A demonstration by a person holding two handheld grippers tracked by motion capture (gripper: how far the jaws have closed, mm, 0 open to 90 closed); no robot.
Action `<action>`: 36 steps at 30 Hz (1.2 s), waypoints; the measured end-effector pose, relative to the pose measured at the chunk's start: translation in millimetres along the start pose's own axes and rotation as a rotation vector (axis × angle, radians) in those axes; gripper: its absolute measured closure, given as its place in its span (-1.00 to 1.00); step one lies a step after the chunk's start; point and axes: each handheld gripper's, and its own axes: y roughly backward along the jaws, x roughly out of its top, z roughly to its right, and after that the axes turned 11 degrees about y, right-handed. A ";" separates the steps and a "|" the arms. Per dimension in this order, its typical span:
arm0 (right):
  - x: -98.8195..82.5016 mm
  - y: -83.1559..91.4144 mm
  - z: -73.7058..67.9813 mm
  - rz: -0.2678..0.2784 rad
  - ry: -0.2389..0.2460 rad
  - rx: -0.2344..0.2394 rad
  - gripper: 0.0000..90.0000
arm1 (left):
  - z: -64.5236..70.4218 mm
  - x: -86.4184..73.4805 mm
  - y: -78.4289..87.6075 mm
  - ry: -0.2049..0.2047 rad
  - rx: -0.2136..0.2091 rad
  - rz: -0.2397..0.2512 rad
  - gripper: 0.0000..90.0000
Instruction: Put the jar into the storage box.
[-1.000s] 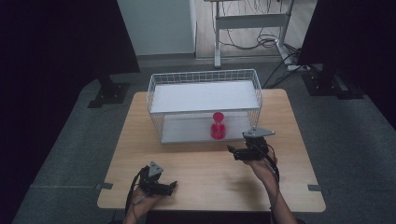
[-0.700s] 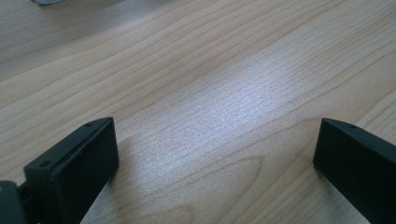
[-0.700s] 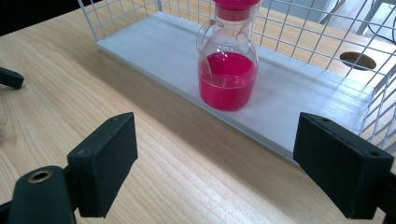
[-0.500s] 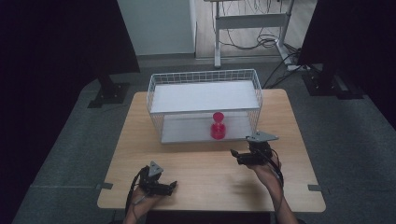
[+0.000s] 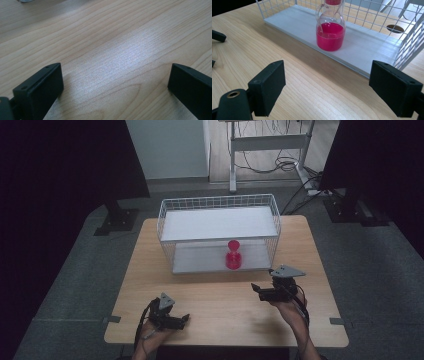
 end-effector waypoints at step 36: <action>-65.3 23.0 -7.2 -0.053 -0.061 -0.044 -0.72 | -0.8 0.2 0.1 0.013 0.017 0.003 -1.00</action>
